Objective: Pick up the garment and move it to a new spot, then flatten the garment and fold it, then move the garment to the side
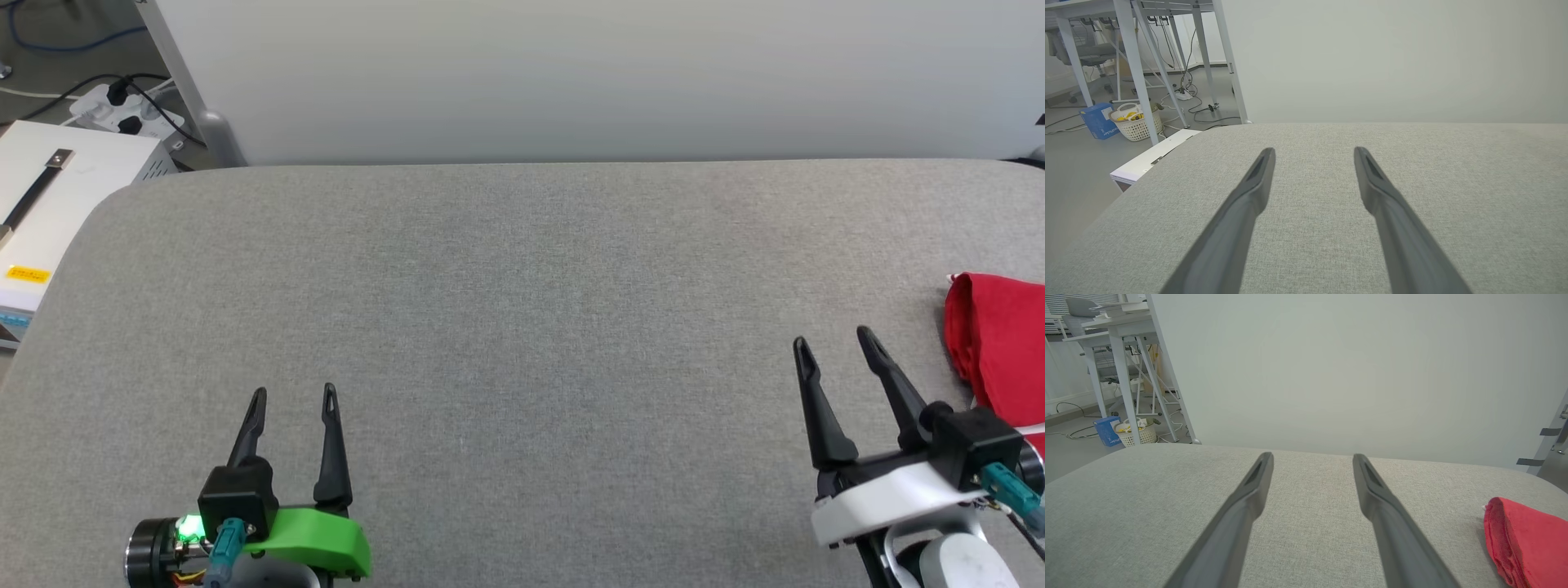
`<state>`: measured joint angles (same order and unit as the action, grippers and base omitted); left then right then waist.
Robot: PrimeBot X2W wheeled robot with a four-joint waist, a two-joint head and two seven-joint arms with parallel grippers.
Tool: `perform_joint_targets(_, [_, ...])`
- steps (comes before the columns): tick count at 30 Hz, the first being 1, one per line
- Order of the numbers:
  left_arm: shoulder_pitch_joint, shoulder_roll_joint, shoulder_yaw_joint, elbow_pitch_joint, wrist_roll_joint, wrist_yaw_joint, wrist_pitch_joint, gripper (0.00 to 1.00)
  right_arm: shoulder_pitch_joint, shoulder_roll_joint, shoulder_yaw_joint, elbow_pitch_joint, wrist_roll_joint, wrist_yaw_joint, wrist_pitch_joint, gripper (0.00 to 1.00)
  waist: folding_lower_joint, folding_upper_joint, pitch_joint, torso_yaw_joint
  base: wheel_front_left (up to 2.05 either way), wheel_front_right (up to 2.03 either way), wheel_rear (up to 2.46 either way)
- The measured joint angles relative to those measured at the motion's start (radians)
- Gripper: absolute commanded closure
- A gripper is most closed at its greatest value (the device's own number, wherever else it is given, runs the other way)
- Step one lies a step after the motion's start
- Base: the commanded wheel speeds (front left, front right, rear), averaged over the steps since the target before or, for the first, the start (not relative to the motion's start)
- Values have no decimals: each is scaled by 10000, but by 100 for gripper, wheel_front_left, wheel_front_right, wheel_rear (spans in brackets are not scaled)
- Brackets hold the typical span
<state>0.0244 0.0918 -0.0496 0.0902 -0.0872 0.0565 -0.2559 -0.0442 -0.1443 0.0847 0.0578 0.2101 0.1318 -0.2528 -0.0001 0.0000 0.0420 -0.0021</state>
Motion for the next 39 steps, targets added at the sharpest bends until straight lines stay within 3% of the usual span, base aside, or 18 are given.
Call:
perform_joint_targets(17, [337,-90,73,19,-25,-305,0,0,1092,479,-533,-629,-228,0,0,0,0,0,-382,26,0,0,0])
perform_joint_targets(18, [337,-102,88,13,-58,-328,0,100,1094,481,-533,-631,-228,0,0,100,0,0,-387,30,0,0,0])
perform_joint_targets(39, [319,-104,117,-59,-15,-345,341,100,1084,506,-554,-614,-416,0,337,100,0,0,-393,29,0,0,0])
